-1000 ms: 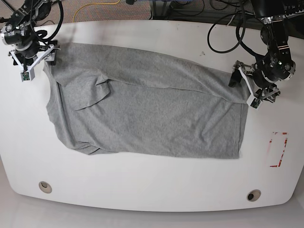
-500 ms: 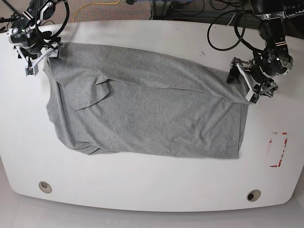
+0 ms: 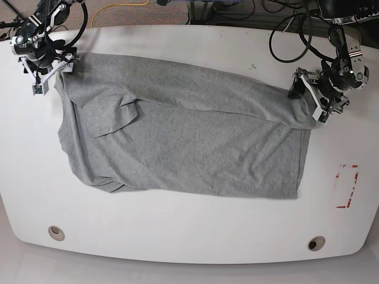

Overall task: Fold the T-shirt properly
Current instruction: 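Regrasp the shirt edge with both grippers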

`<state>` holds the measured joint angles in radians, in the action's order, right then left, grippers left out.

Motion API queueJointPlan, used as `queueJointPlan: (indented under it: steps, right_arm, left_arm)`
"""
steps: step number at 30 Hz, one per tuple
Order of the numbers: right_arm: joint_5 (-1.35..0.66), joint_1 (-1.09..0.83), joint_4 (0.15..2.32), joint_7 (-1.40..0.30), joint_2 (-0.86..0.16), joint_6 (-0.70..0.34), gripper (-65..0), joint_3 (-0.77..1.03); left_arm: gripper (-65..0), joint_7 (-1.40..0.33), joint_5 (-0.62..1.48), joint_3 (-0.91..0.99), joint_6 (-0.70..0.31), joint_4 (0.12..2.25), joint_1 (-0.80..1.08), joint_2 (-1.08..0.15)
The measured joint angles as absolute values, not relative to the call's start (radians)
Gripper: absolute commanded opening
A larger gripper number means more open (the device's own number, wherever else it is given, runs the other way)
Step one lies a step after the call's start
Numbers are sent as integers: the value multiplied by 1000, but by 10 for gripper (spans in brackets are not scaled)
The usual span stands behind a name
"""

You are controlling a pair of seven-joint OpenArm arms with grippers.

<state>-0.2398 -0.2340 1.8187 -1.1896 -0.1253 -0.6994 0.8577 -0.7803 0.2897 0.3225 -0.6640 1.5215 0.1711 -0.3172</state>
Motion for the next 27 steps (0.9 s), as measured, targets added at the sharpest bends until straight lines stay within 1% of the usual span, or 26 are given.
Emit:
queueJointPlan:
  steps: [7, 9, 12, 13, 14, 15, 17, 19, 20, 22, 27]
  right_arm:
    - [-240, -231, 1775, -1186, -127, -699, -187, 839]
    - [-244, -231, 1750, -1183, -125, -700, -205, 836]
    - [-239, -231, 1724, -1170, -126, -699, -285, 835]
    - [-239, -233, 1720, -1160, -125, -699, -330, 835]
    - [-241, -233, 1715, -1152, -126, -699, -360, 835]
    - [-241, -233, 1711, -1147, -125, -699, -419, 834]
    - [-256, -231, 1700, -1144, -125, -699, -487, 831]
    - [-265, -228, 1692, -1134, -125, -700, -531, 831]
    - [-266, -228, 1690, -1131, -125, -700, -547, 831]
    - [-266, -228, 1689, -1132, -126, -700, -547, 828]
    - [-266, -237, 1693, -1129, -145, -700, -545, 776]
  left_arm:
    - [-181, -770, 289, 323, -663, 1522, 175, -319]
    - [-199, -770, 289, 323, -663, 1522, 175, -318]
    - [-281, -769, 289, 323, -663, 1522, 175, -319]
    - [-333, -769, 289, 323, -664, 1522, 176, -319]
    - [-368, -769, 289, 323, -664, 1522, 176, -319]
    - [-428, -769, 290, 323, -664, 1522, 176, -319]
    - [-506, -769, 293, 323, -664, 1522, 177, -319]
    - [-550, -769, 297, 323, -668, 1522, 179, -318]
    - [-572, -769, 299, 323, -668, 1522, 180, -318]
    - [-594, -775, 305, 322, -668, 1524, 182, -318]
    - [-596, -845, 301, 323, -667, 1565, 195, -319]
